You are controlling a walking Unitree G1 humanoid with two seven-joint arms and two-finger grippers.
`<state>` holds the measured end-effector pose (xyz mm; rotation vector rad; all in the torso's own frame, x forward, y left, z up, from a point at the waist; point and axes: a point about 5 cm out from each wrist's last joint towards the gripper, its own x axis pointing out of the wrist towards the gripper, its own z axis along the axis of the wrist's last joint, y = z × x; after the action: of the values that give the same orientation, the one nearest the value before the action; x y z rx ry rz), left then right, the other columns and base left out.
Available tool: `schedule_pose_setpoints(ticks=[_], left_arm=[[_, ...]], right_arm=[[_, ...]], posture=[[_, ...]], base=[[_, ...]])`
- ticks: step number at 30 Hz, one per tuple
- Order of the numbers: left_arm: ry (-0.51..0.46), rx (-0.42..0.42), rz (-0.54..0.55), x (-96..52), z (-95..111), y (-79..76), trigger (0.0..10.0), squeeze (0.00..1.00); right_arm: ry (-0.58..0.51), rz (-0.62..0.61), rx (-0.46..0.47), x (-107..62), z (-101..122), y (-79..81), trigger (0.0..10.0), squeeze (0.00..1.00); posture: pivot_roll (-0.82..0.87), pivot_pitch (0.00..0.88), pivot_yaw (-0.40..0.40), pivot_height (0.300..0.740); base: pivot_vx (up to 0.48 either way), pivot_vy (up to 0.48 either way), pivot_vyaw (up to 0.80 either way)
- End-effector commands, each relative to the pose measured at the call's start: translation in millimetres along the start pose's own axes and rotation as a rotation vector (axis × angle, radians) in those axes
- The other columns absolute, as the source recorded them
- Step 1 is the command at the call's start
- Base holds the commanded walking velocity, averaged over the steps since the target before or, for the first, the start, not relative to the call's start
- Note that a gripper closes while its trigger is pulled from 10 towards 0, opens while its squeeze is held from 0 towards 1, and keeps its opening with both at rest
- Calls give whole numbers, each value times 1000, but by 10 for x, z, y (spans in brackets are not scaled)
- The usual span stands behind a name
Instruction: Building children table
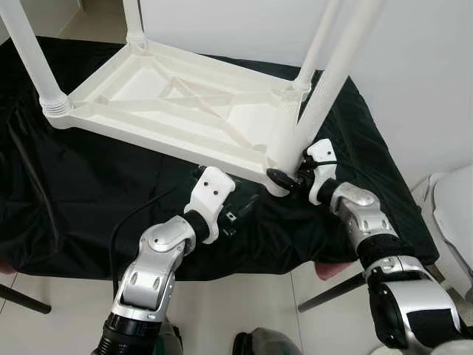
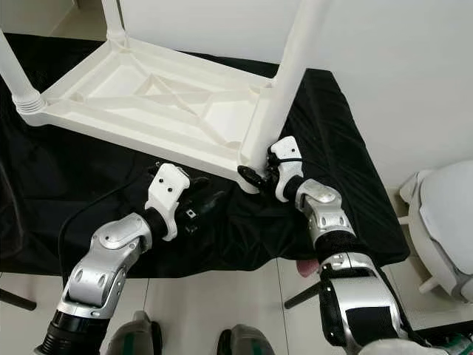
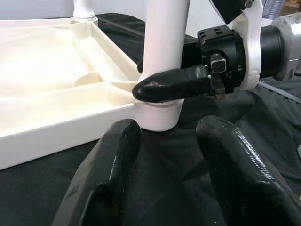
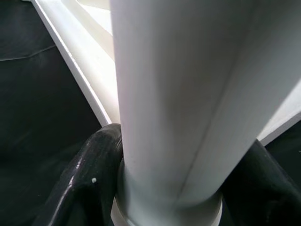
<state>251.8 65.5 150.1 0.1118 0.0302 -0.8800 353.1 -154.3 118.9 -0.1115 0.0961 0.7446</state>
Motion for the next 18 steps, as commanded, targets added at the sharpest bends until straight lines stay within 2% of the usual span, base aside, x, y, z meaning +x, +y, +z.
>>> schedule_pose_setpoints(ticks=[1, 4, 5, 6, 7, 11, 15, 18], left_arm=[[-4, 8, 109, -1, 26, 32, 10000, 0], [-3, 8, 106, 0, 25, 28, 10000, 0], [-3, 7, 105, 1, 23, 23, 10000, 0], [-3, 7, 105, 1, 23, 23, 10000, 0], [-3, 6, 103, 5, 23, 18, 10000, 0], [-6, 0, 98, 11, 25, 3, 10000, 0], [-9, -5, 97, 15, 23, -13, 10000, 0], [-8, -6, 96, 16, 21, -17, 10000, 0]], right_arm=[[19, 46, 12, 35, -52, 65, 0, 0], [19, 50, 8, 37, -69, 68, 0, 0], [22, 43, 8, 29, -87, 67, 1451, 0], [22, 43, 8, 29, -87, 67, 1451, 0], [24, 23, 9, 21, -102, 55, 10000, 0], [9, -24, 30, 8, -109, 31, 10000, 0], [-34, -168, 38, 33, -86, 56, 10000, 0], [-44, -194, 44, 39, -81, 65, 10000, 0]], posture=[[41, 0, -93, 740], [41, 0, -91, 740], [39, 0, -91, 740], [39, 0, -91, 740], [38, 0, -92, 740], [35, 0, -96, 740], [26, 0, -101, 740], [26, 0, -101, 740]], base=[[0, 0, 0], [0, 0, 0], [0, 0, 0], [0, 0, 0], [0, 0, 0], [0, 0, 0], [0, 0, 0], [0, 0, 0]])
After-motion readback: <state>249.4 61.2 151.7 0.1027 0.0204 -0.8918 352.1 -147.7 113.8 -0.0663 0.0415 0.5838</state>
